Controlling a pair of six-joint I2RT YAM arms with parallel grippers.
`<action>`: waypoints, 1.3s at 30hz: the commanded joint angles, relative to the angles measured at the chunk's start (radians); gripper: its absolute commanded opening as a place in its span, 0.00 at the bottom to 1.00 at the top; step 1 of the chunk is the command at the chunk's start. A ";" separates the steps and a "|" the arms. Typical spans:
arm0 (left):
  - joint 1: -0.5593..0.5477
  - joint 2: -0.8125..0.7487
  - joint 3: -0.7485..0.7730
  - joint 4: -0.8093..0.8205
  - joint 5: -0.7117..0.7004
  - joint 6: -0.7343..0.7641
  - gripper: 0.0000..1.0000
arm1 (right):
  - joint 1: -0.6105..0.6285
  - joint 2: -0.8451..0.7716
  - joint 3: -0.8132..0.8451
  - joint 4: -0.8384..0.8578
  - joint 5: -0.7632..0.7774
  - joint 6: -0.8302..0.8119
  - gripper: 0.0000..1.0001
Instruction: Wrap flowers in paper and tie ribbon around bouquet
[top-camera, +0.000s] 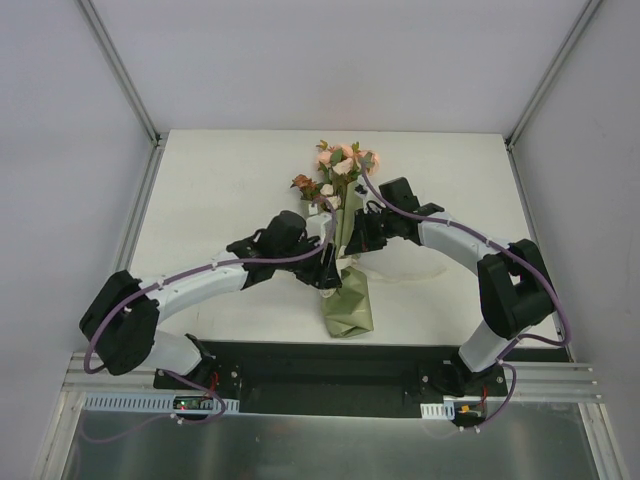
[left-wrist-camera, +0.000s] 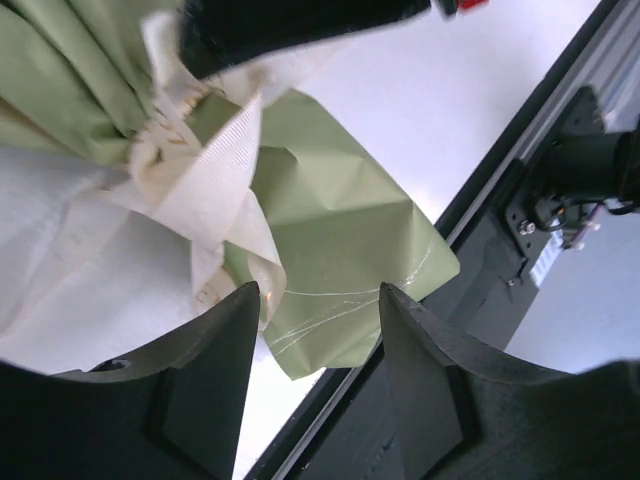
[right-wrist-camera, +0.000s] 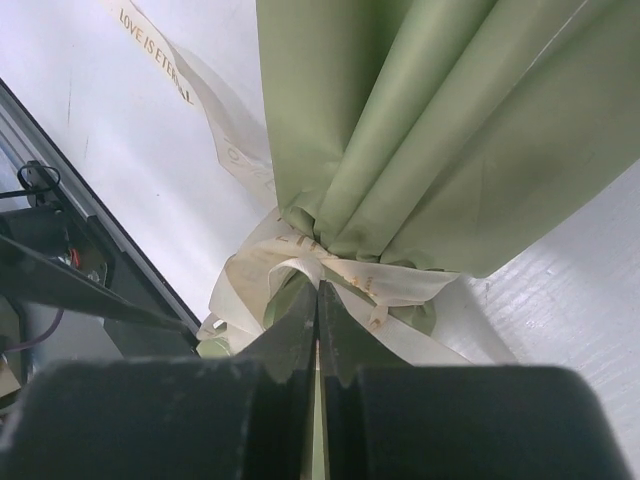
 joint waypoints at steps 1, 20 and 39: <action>-0.079 0.059 0.027 -0.048 -0.158 0.019 0.49 | 0.002 -0.004 0.038 0.021 -0.016 0.021 0.00; -0.115 0.021 -0.005 -0.108 -0.311 -0.032 0.56 | 0.002 -0.009 0.027 0.020 -0.025 0.037 0.00; 0.037 -0.079 -0.153 -0.011 -0.083 -0.124 0.69 | 0.002 -0.027 0.025 0.010 -0.033 0.027 0.00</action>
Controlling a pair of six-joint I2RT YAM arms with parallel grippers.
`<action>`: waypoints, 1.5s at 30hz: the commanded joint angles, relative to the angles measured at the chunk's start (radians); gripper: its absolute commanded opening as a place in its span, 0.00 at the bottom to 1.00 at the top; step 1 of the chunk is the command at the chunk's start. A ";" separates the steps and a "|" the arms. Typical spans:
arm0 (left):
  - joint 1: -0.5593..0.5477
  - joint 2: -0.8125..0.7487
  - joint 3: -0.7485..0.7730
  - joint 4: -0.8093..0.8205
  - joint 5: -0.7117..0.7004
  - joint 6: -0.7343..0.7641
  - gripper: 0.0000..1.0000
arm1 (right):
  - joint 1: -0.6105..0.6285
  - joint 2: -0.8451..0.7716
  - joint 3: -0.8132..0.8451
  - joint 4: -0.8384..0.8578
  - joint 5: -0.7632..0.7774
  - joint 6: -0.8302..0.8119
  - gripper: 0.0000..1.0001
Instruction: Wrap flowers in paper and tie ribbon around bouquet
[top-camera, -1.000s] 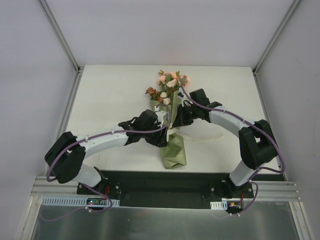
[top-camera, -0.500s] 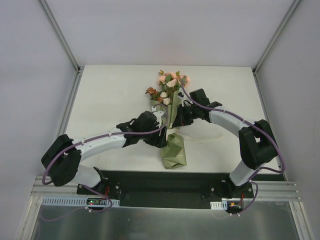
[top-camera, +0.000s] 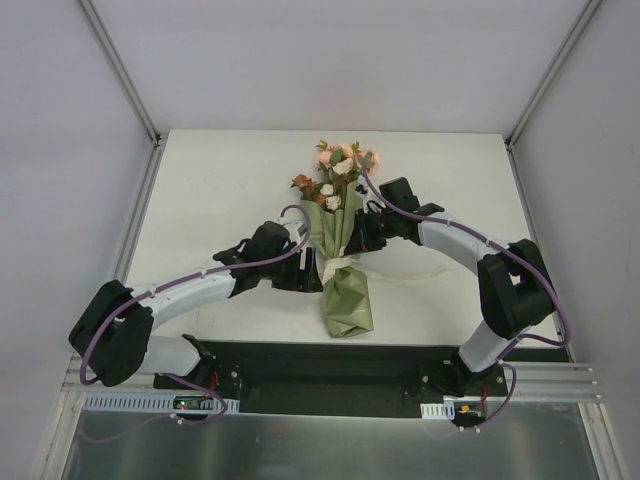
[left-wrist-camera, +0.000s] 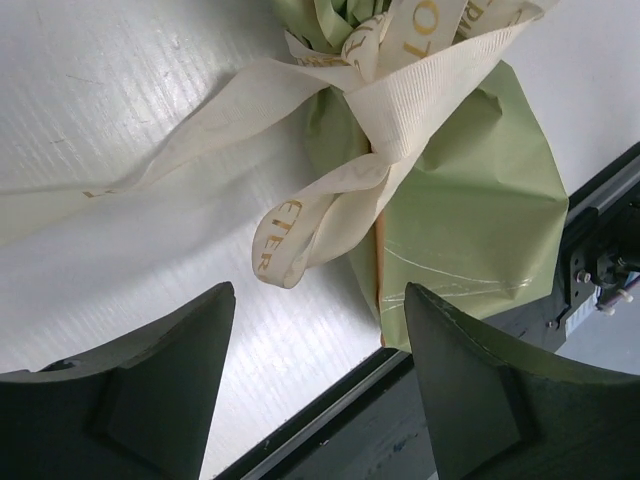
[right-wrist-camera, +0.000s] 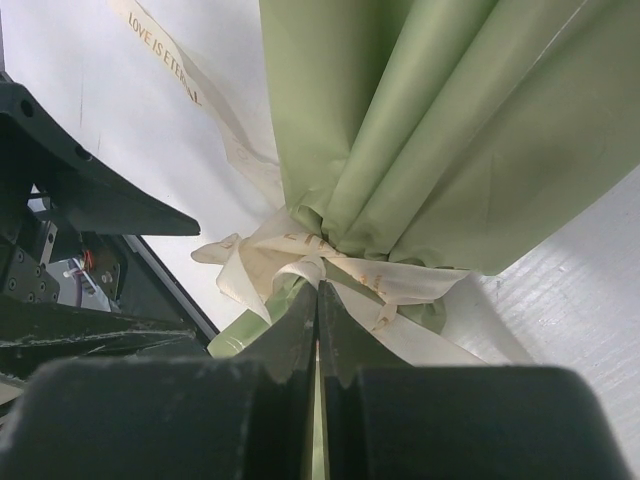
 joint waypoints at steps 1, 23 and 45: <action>0.030 -0.033 -0.014 0.044 0.080 0.034 0.70 | 0.002 -0.027 0.025 0.013 -0.024 -0.005 0.01; 0.072 0.224 0.135 0.056 0.213 0.267 0.63 | 0.002 0.003 0.042 0.027 -0.043 0.010 0.01; 0.088 0.057 -0.028 0.011 0.190 -0.014 0.00 | -0.058 0.063 0.067 0.039 0.163 0.351 0.00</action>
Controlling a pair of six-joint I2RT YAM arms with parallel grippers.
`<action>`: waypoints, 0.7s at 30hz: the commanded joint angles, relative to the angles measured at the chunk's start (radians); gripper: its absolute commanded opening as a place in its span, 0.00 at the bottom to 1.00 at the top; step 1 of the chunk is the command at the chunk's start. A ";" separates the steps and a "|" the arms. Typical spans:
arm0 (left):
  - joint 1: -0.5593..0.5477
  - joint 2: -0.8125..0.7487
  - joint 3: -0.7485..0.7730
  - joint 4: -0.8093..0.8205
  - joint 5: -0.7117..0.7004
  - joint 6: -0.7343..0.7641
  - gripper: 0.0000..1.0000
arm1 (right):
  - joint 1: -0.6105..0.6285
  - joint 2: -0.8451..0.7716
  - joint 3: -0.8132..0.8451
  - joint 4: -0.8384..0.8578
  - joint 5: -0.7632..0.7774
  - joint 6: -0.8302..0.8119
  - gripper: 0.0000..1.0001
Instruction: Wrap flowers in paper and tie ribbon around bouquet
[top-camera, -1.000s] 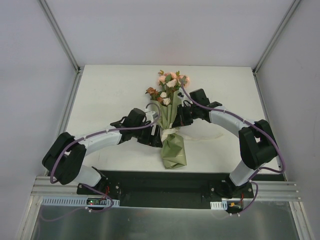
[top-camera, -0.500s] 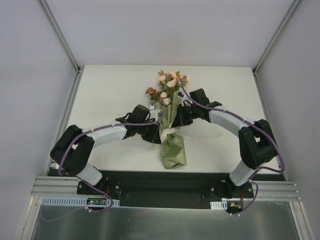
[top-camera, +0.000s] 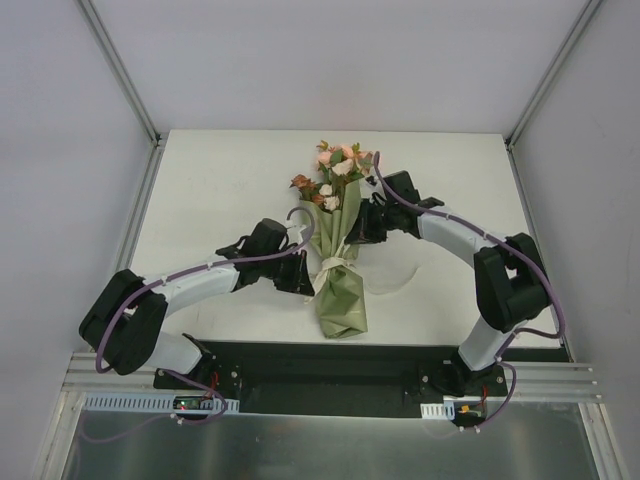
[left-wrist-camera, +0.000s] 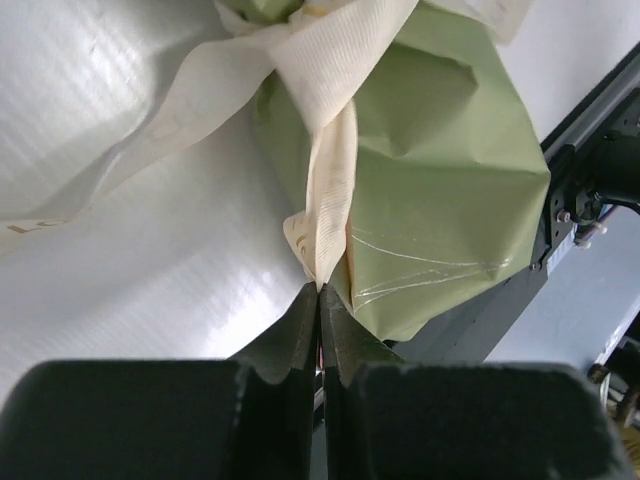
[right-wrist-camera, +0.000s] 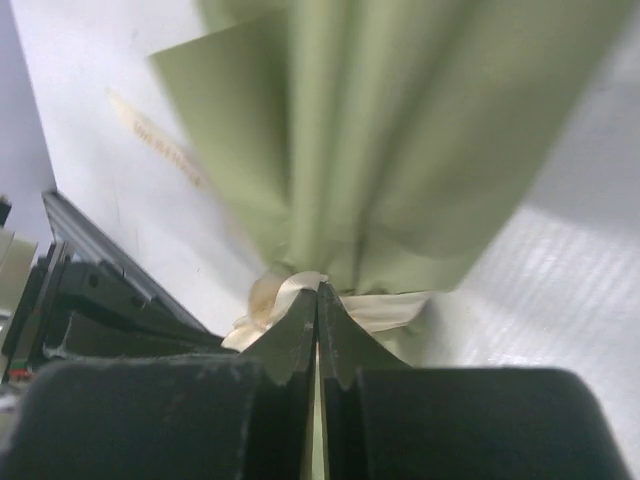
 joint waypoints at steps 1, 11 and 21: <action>0.009 -0.016 -0.032 -0.047 -0.058 -0.133 0.00 | -0.055 0.039 0.009 0.020 0.104 0.154 0.00; 0.009 0.030 -0.067 -0.097 -0.181 -0.178 0.00 | -0.110 0.012 -0.094 0.057 0.237 0.222 0.00; 0.009 -0.005 -0.139 -0.126 -0.259 -0.185 0.00 | -0.184 0.016 -0.148 0.055 0.346 0.266 0.00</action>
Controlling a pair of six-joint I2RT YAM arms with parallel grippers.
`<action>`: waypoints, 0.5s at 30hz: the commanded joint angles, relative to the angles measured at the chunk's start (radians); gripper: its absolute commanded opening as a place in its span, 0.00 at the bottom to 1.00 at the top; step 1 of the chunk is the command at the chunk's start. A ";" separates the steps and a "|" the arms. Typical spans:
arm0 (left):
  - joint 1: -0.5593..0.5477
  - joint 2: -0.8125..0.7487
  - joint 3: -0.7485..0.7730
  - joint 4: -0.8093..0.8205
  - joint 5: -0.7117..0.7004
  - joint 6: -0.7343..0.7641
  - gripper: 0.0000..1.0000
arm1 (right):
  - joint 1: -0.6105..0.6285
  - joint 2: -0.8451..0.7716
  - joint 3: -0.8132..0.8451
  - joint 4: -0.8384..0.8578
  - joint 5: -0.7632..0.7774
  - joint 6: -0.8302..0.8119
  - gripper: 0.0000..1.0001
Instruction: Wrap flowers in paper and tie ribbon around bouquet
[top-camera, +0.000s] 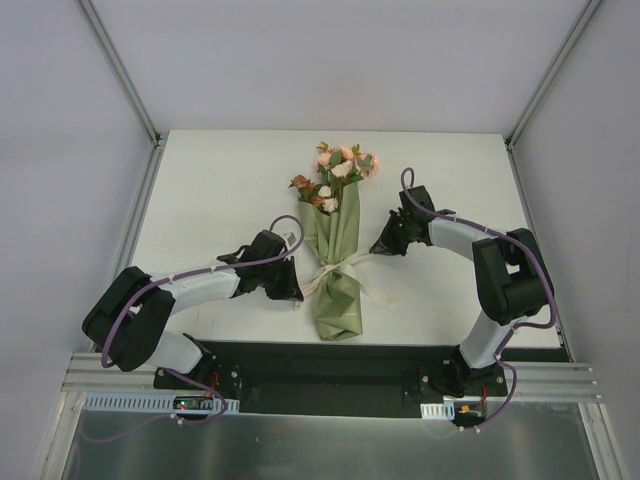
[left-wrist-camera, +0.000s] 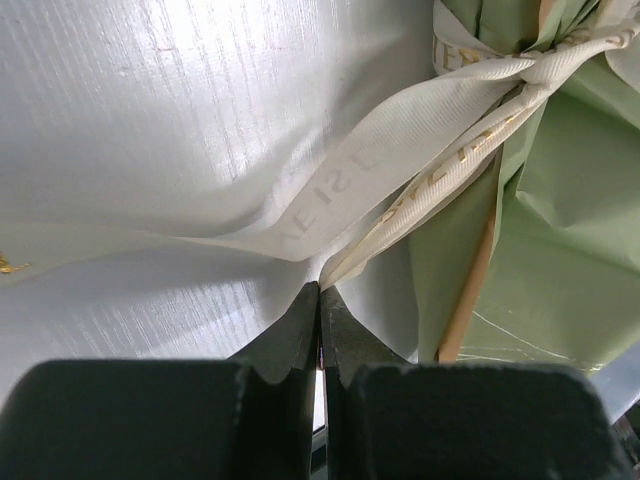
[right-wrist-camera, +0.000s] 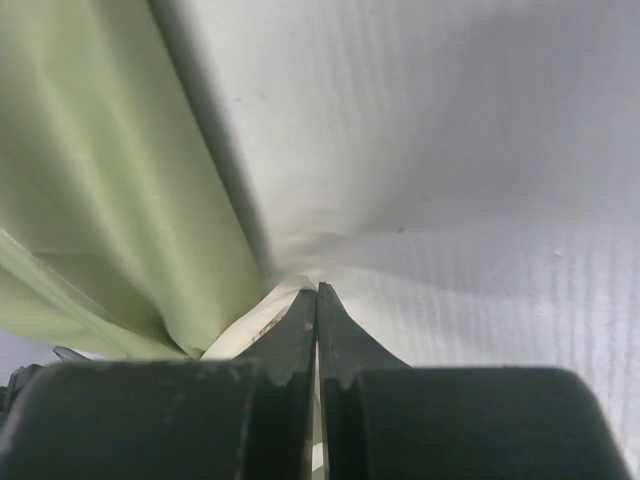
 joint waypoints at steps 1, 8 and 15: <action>0.009 -0.042 -0.061 -0.106 -0.068 -0.009 0.00 | -0.058 -0.030 -0.005 0.016 0.140 0.027 0.01; 0.011 -0.098 -0.076 -0.188 -0.189 -0.047 0.00 | -0.095 -0.032 0.009 -0.004 0.261 0.033 0.00; 0.041 -0.188 -0.116 -0.191 -0.160 -0.079 0.00 | -0.115 -0.078 -0.009 0.004 0.401 0.022 0.00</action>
